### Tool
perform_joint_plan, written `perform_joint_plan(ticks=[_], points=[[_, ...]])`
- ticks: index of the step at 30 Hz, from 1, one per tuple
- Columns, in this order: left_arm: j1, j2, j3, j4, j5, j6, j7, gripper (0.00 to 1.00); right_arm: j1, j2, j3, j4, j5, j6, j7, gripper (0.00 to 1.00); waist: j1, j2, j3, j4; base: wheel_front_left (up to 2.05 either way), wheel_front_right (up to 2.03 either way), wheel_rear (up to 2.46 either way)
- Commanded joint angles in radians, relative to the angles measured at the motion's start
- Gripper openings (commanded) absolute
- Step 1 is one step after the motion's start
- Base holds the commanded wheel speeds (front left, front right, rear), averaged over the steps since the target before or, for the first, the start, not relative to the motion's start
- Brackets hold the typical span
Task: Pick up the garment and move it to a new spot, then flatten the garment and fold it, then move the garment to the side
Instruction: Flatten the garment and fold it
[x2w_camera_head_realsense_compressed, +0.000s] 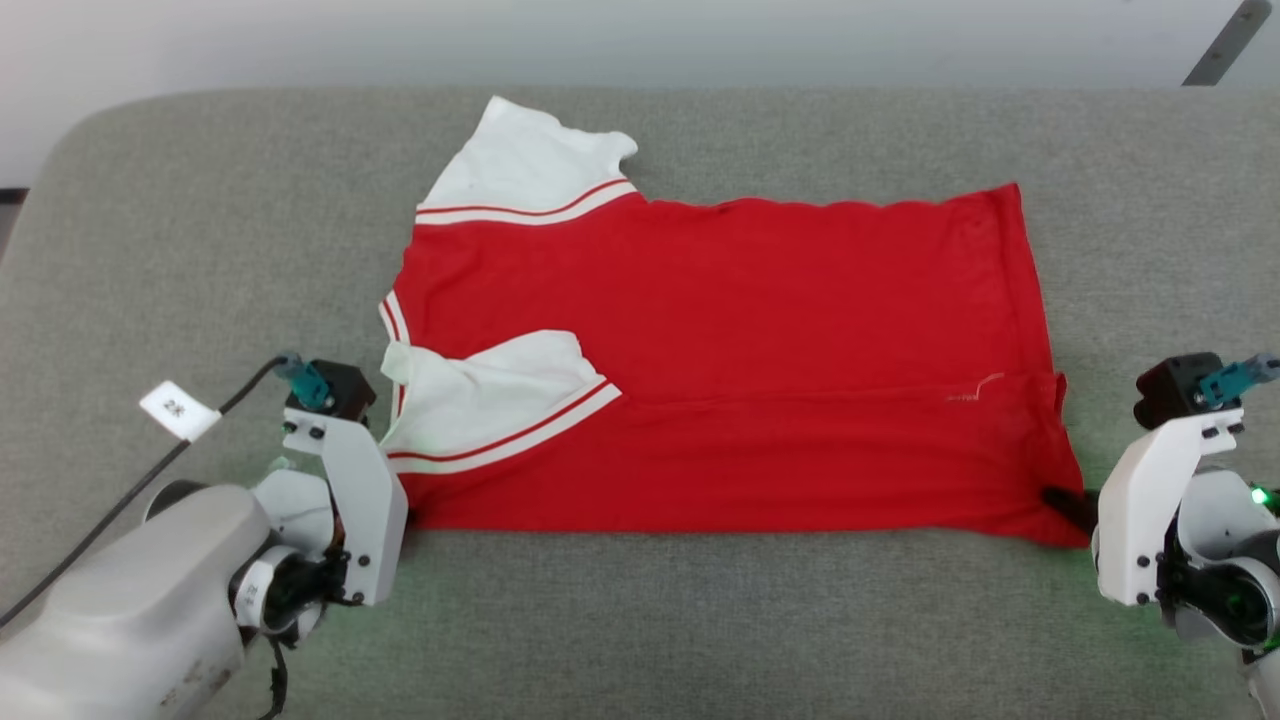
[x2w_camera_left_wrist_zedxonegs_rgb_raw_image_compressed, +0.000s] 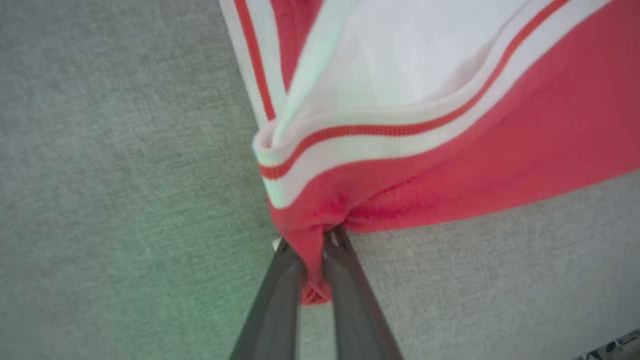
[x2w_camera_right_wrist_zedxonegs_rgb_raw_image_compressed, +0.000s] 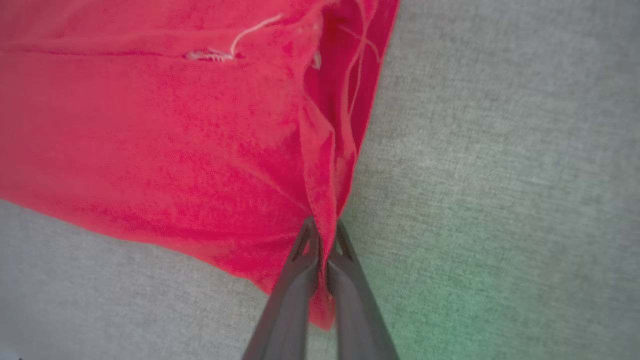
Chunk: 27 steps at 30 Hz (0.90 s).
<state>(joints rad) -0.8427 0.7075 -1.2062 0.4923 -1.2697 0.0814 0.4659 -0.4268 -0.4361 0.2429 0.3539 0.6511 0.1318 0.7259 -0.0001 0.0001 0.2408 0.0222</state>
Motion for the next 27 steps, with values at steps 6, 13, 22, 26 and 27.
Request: perform_joint_plan(ticks=[6,13,22,26,27], points=[[0.047,0.049,-0.022,-0.082,-0.013,0.049,0.057,0.00,0.047,-0.048,0.018,-0.036,0.026,-0.002,0.046,0.00,0.0001,-0.0001,-0.042,-0.004,0.00,0.00,0.00],[0.059,0.134,-0.025,-0.242,-0.011,0.132,0.108,0.00,0.096,-0.085,0.012,-0.118,0.051,-0.002,0.112,0.00,0.0001,-0.0001,-0.067,-0.001,0.00,0.00,0.00],[0.096,0.177,-0.026,-0.339,-0.019,0.188,0.108,0.00,0.162,-0.078,-0.026,-0.179,0.039,-0.002,0.154,0.00,0.0001,-0.0001,-0.073,-0.001,0.00,0.00,0.00],[0.110,0.161,-0.025,-0.322,-0.026,0.187,0.097,0.14,0.176,-0.061,-0.028,-0.176,0.029,-0.002,0.148,0.00,0.0001,-0.0001,-0.072,-0.004,0.00,0.00,0.00],[0.114,0.156,-0.025,-0.316,-0.027,0.183,0.090,0.19,0.177,-0.057,-0.026,-0.172,0.025,-0.002,0.147,0.05,0.0001,-0.0001,-0.072,-0.005,0.00,0.00,0.00]])
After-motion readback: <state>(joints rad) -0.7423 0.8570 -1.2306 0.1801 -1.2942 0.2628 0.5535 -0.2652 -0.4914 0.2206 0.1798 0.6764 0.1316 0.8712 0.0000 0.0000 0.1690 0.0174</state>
